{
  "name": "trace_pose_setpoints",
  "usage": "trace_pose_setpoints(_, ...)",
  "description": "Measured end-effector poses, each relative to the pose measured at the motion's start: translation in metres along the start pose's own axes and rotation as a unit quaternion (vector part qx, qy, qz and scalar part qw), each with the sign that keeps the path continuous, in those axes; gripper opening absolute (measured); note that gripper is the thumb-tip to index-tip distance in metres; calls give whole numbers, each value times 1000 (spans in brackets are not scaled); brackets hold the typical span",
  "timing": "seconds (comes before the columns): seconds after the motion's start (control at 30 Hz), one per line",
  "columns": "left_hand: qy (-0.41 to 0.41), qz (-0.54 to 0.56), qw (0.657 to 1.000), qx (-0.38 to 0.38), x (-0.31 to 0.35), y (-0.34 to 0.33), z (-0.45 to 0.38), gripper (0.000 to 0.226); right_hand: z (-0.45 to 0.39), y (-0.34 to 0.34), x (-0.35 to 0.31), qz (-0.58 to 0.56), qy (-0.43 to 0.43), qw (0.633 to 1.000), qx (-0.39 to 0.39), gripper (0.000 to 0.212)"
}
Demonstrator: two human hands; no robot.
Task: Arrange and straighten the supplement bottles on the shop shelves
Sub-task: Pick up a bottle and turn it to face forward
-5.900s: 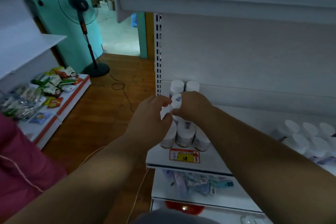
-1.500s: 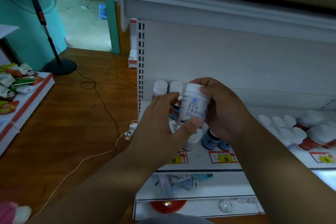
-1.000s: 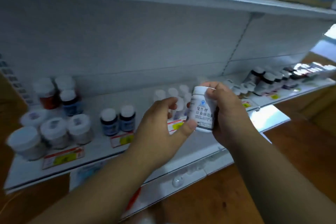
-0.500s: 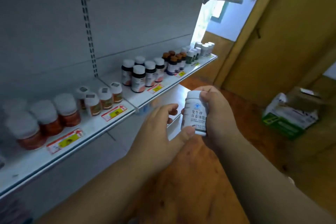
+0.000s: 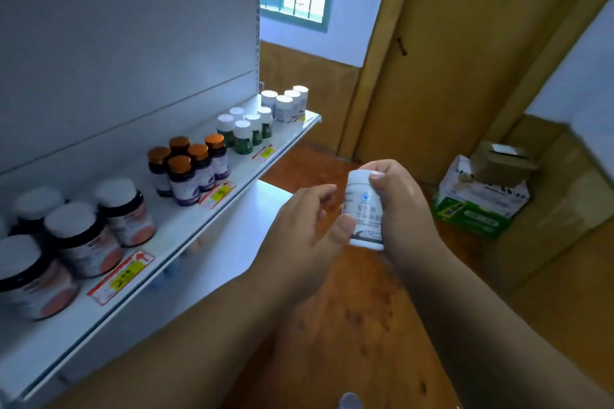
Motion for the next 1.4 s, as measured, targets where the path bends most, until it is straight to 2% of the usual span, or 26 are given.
trace_pose_setpoints(0.13, 3, -32, 997, 66, -36, -34, -75, 79, -96, 30, 3, -13, 3, 998, -68, 27)
trace_pose_setpoints(0.23, 50, -53, 990, 123, -56, -43, -118, 81, -163, 41, 3, -15, -30, 992, -123, 24)
trace_pose_setpoints(0.37, 98, -81, 978, 168, -84, -46, -175, 77, -249, 34, 3, -23, -64, 979, -194, 23)
trace_pose_setpoints(0.53, 121, -142, 961, 206, -135, -24, -243, 65, -353, -1, 11, -68, -52, 952, -292, 25)
trace_pose_setpoints(0.63, 122, -160, 950, 239, -162, 2, -290, 61, -425, -15, -1, -11, 0, 962, -271, 42)
trace_pose_setpoints(0.7, 128, -177, 942, 255, -174, 15, -321, 63, -467, -22, -8, 6, 5, 965, -263, 50)
trace_pose_setpoints(0.8, 138, -213, 930, 266, -190, 28, -365, 63, -526, -34, -22, -1, 17, 962, -272, 46)
trace_pose_setpoints(0.97, 175, -271, 912, 254, -232, 31, -422, 66, -611, -64, -22, 98, 73, 950, -287, 38)
trace_pose_setpoints(1.1, 235, -298, 886, 267, -269, 32, -452, 72, -671, -97, -2, 228, 122, 910, -323, 39)
trace_pose_setpoints(1.3, 280, -350, 847, 287, -293, 30, -475, 83, -716, -136, 26, 393, 214, 789, -422, 40)
trace_pose_setpoints(1.4, 284, -363, 819, 341, -298, 28, -476, 64, -721, -153, 43, 426, 239, 740, -463, 42)
Point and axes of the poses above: each hand's wrist, its own z-axis away from the middle knuckle, its own y-axis out of the back of the hand, x = y × z, the point moved 6 cm from there along -z, towards the middle knuckle, and after that the axes turned 7 degrees about -y, right-handed, at the moved point
